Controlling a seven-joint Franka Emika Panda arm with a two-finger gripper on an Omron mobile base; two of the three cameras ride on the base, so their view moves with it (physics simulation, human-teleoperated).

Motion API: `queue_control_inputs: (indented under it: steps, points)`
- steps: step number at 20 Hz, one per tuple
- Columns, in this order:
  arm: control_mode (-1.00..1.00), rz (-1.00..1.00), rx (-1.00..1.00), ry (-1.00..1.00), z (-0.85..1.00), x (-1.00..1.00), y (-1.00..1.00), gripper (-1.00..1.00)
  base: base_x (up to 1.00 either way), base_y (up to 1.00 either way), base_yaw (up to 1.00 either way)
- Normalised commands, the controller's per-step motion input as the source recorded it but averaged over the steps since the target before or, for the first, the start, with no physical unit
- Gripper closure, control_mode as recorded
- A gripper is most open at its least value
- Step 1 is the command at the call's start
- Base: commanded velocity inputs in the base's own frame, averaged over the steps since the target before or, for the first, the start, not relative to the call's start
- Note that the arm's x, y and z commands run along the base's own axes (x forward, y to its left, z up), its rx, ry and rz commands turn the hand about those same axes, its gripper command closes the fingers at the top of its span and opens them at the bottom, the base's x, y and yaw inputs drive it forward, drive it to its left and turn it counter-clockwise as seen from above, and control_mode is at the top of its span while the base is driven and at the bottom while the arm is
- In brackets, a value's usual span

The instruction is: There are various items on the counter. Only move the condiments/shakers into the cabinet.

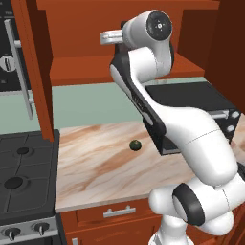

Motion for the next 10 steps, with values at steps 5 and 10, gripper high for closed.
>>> queue_control_inputs:
  steps: [5,10]
  points:
    - [-1.0,0.0,0.0,0.02,0.0,0.48,0.04,1.0,0.0,0.0,0.0]
    - [-1.0,0.0,0.0,0.0,-0.01,0.41,0.0,1.0,0.0,0.0,0.0]
